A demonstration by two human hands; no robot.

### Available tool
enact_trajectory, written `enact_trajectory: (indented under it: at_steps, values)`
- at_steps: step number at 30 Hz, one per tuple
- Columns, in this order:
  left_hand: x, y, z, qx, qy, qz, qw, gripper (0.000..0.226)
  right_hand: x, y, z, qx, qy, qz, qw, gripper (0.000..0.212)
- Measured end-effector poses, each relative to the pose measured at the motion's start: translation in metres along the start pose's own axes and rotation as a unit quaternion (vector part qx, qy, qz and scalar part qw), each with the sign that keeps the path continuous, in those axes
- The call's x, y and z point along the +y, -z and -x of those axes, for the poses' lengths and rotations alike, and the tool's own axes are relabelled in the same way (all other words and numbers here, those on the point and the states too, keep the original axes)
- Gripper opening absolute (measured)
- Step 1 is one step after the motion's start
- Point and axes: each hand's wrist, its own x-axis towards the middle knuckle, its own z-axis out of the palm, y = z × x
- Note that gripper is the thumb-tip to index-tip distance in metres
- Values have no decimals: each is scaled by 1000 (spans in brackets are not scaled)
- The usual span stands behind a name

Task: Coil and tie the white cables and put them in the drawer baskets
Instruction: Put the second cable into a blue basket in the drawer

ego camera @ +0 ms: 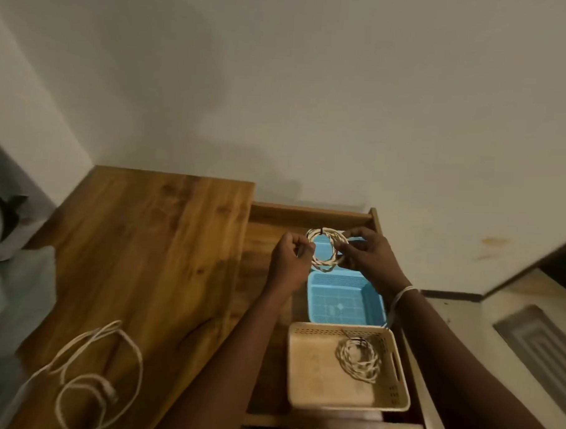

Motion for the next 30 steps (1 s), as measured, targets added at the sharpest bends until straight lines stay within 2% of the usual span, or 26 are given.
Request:
enact_trajectory:
  at_steps: [4,7,10,14,19,22,24,25,27,30]
  values:
    - [-30,-70,-25,-82,69,-51,993,15,62,35,-24,78,-73,4,994,28]
    - [-58,-107,-34,-134,122,-86,980,12,117,50,-39,100,-98,78,987,23]
    - [-89,-125,-34,-182,171,-134,959,19,160,48,-48,70,-135,139,979,17]
    - [-124,-135,-39,-231,209,-194,930,20,200,38,-56,8,-182,205,962,22]
    - [-139,-143,-50,-253,215,-247,910,8,227,27,-67,-41,-185,264,946,13]
    - [-131,-148,-55,-259,215,-266,904,7,222,23,-70,7,-204,252,946,13]
    - [-129,-148,-59,-258,201,-290,899,21,221,23,-70,32,-223,231,946,9]
    - [-128,-149,-60,-259,190,-302,898,23,220,23,-70,33,-222,229,947,2]
    - [-127,-149,-62,-265,169,-305,899,25,222,25,-73,54,-210,225,950,8]
    - [-125,-147,-62,-269,150,-281,909,28,222,27,-78,102,-180,230,951,5]
